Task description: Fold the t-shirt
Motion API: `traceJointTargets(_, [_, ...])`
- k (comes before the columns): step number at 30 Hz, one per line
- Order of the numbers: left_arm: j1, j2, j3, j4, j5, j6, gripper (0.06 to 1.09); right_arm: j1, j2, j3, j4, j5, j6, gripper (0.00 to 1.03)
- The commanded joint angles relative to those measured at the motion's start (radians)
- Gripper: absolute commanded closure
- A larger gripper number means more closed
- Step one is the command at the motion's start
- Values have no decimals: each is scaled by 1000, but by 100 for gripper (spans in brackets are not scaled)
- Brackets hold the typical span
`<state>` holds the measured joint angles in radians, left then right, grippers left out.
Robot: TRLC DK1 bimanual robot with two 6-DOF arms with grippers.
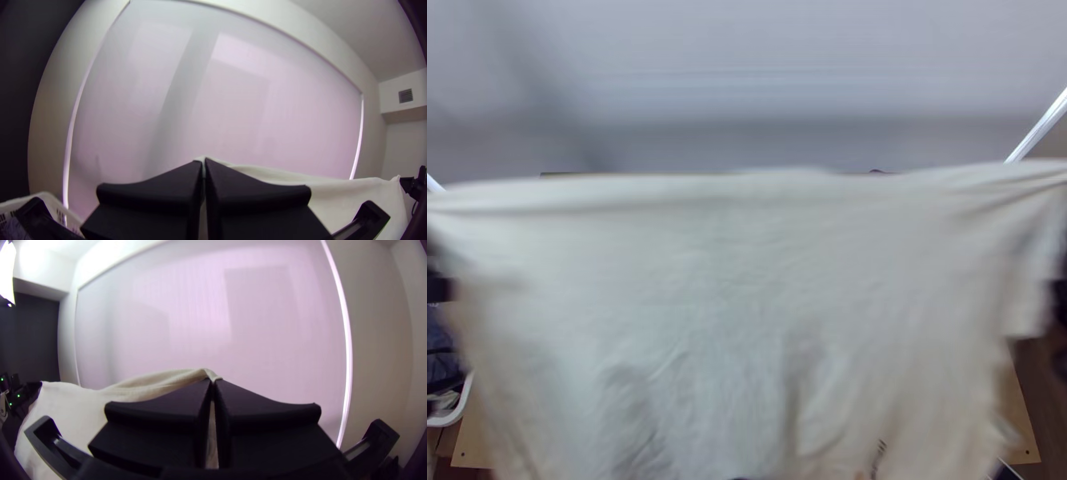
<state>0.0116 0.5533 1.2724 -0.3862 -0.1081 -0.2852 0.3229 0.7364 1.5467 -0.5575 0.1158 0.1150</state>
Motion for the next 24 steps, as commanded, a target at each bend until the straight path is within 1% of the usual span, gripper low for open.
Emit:
traceJointTargets(1, [4,-135,-222,-6,-8,21,105,18,-123,-286,22,12,101,100])
traceJointTargets(3, [2,-199,-366,-23,19,20,105,22,-175,-454,36,-4,144,100])
traceJointTargets(6, [-1,-240,-548,-37,42,-5,105,22,-204,-645,68,-10,176,100])
traceJointTargets(9, [-1,-210,-682,3,56,-26,105,11,-195,-789,180,-21,176,100])
traceJointTargets(11, [1,-159,-746,81,64,-32,105,2,-158,-849,275,-25,178,100])
traceJointTargets(14, [4,0,-760,170,84,-62,105,-51,-25,-863,361,-44,190,100])
traceJointTargets(16, [13,119,-734,227,85,-92,105,-128,75,-855,419,-102,219,100])
traceJointTargets(18, [14,241,-696,259,102,-121,105,-185,179,-826,458,-137,247,100])
traceJointTargets(22, [24,468,-591,300,120,-175,105,-226,380,-717,459,-148,276,100])
traceJointTargets(24, [24,574,-539,310,131,-180,105,-243,486,-636,409,-162,301,100])
